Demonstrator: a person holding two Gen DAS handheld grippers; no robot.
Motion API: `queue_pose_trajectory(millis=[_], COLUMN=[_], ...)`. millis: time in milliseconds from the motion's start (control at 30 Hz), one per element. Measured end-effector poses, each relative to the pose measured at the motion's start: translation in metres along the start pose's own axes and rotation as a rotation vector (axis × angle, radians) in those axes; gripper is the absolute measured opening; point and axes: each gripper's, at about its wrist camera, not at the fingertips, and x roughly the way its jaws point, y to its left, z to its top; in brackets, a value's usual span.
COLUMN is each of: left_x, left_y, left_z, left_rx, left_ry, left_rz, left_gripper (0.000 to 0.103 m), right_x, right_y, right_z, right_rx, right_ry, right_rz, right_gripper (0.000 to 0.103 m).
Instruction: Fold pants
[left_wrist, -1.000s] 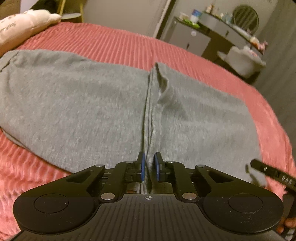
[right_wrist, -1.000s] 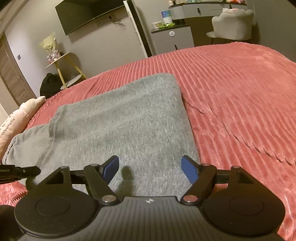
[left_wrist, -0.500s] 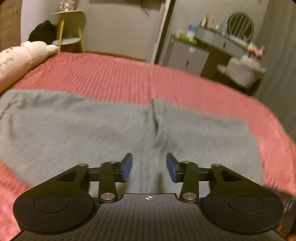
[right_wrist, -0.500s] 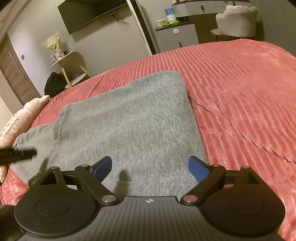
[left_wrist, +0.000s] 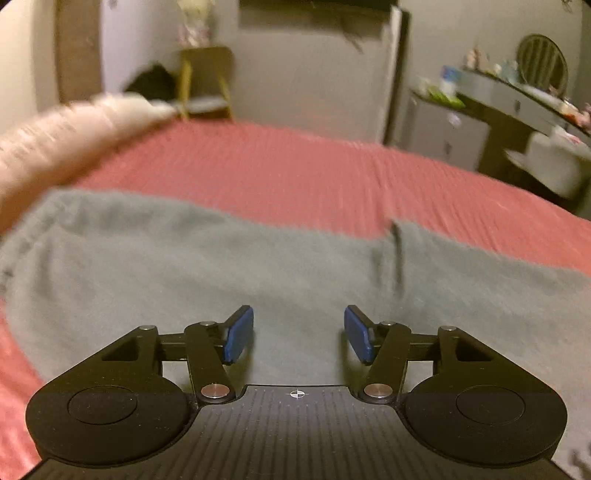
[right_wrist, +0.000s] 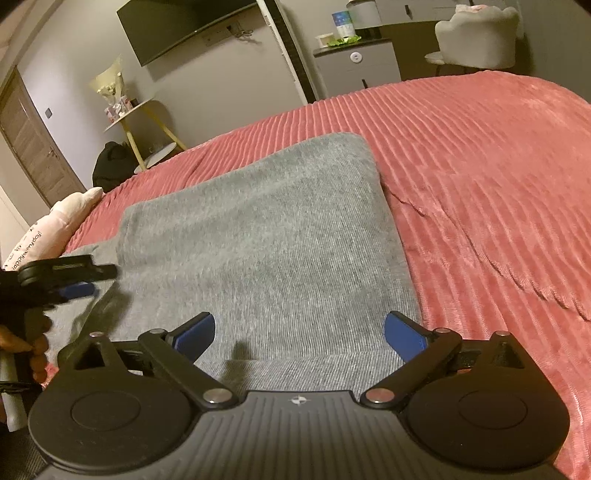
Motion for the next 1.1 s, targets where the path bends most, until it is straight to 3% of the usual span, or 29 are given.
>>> queue_pose_trajectory(millis=[100, 167, 233, 333, 367, 433, 500, 633, 800, 933, 1100], left_x=[-0.002, -0.005, -0.001, 0.013, 0.013, 0.007, -0.003, -0.032, -0.058, -0.043, -0.002], left_y=[0.005, -0.001, -0.007, -0.009, -0.001, 0.02, 0.049, 0.123, 0.219, 0.267, 0.289], left_z=[-0.002, -0.005, -0.006, -0.01, -0.009, -0.003, 0.003, 0.008, -0.014, -0.036, -0.044], left_rx=[-0.056, -0.07, -0.055, -0.023, -0.053, -0.168, -0.269, -0.483, -0.645, -0.773, -0.889], left_ry=[0.011, 0.026, 0.054, 0.096, 0.095, 0.073, 0.033, -0.036, -0.063, -0.005, 0.048], left_rz=[-0.082, -0.171, -0.21, -0.097, -0.083, -0.066, -0.04, -0.094, -0.113, -0.096, -0.209], left_gripper=[0.062, 0.069, 0.08, 0.078, 0.079, 0.072, 0.071, 0.072, 0.072, 0.07, 0.056], right_x=[0.001, 0.002, 0.001, 0.001, 0.0, 0.0, -0.001, -0.002, -0.001, 0.0, 0.0], right_y=[-0.001, -0.001, -0.001, -0.003, -0.003, -0.005, -0.006, -0.006, -0.005, -0.006, -0.005], right_z=[0.0, 0.0, 0.0, 0.0, 0.0, 0.0, 0.0, 0.001, 0.001, 0.002, 0.002], right_rx=[0.006, 0.01, 0.012, 0.019, 0.024, 0.032, 0.041, 0.042, 0.039, 0.044, 0.043], right_ry=[-0.002, -0.004, -0.006, -0.01, -0.012, -0.015, -0.016, -0.014, -0.011, -0.008, -0.006], right_rz=[0.003, 0.005, 0.006, 0.012, 0.015, 0.02, 0.026, 0.027, 0.023, 0.023, 0.019], right_gripper=[0.099, 0.099, 0.099, 0.099, 0.099, 0.099, 0.099, 0.099, 0.099, 0.099, 0.099])
